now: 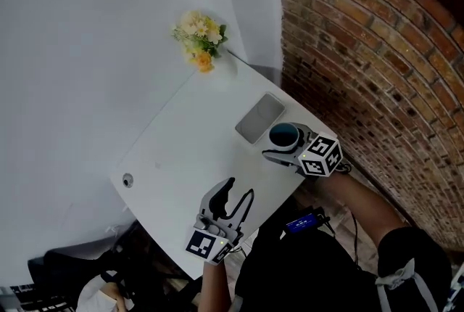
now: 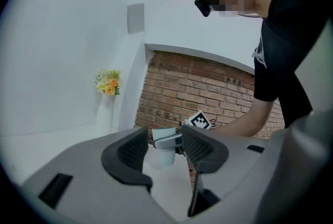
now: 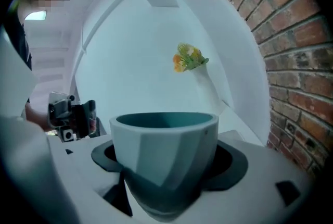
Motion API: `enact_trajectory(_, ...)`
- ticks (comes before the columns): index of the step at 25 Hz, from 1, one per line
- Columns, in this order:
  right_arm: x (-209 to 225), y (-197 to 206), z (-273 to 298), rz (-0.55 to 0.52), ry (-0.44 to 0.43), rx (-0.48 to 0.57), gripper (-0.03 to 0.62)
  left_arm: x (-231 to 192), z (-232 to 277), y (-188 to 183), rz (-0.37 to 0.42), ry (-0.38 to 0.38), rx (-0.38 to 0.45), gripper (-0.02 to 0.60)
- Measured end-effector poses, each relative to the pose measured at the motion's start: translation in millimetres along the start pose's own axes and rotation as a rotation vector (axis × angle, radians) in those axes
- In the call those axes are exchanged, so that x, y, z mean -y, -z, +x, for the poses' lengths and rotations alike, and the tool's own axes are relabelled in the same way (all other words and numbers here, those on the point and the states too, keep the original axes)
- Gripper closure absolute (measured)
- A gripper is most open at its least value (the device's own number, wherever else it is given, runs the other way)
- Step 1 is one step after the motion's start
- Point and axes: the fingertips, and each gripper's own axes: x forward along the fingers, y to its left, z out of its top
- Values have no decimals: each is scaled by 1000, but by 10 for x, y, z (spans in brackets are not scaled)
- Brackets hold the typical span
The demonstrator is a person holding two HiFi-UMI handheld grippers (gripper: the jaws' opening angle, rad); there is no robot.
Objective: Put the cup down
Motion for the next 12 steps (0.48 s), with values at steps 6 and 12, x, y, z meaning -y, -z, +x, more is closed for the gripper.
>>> enact_trajectory(6, 841, -478, 576, -52, 83, 63, 181, -191, 154, -59, -12, -31, 0, 387)
enact_trajectory(12, 1258, -568, 951, -75, 127, 55, 182, -271, 237, -52, -23, -45, -3, 385)
